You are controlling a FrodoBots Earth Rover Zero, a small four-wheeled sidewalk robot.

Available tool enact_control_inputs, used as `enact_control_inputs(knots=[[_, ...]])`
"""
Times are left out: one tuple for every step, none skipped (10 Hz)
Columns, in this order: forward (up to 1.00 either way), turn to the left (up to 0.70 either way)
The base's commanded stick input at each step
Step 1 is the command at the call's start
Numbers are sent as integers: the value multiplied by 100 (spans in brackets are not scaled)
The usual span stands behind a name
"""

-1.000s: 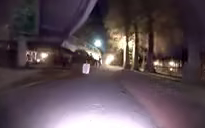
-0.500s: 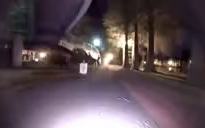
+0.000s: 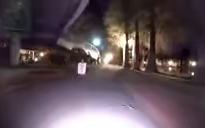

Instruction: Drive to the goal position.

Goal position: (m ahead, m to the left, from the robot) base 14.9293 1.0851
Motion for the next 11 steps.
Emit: enact_control_inputs(knots=[[70,0],[70,0],[70,0],[70,0],[70,0],[70,3],[70,13],[70,12],[70,2],[70,1],[70,1]])
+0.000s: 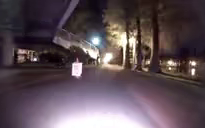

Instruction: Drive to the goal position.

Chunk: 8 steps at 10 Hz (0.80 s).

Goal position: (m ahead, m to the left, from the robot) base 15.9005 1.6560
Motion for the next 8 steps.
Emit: enact_control_inputs(knots=[[70,0],[70,0],[70,0],[70,0],[70,0],[70,0],[70,0],[70,0]])
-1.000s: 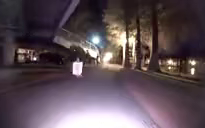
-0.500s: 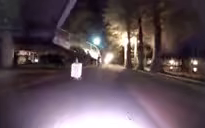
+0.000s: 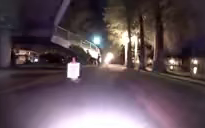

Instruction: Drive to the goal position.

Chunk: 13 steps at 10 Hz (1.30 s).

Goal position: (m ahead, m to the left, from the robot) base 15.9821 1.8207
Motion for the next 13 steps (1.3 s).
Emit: enact_control_inputs(knots=[[70,0],[70,0],[70,0],[70,0],[70,0],[70,0],[70,0],[70,0],[70,0],[70,0],[70,0],[70,0],[70,0]])
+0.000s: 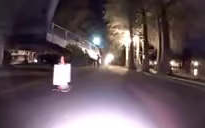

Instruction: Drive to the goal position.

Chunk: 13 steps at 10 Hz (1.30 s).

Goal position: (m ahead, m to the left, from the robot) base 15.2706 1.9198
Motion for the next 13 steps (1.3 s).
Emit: enact_control_inputs(knots=[[70,0],[70,0],[70,0],[70,0],[70,0],[70,0],[70,0],[70,0],[70,0],[70,0],[70,0],[70,0],[70,0]])
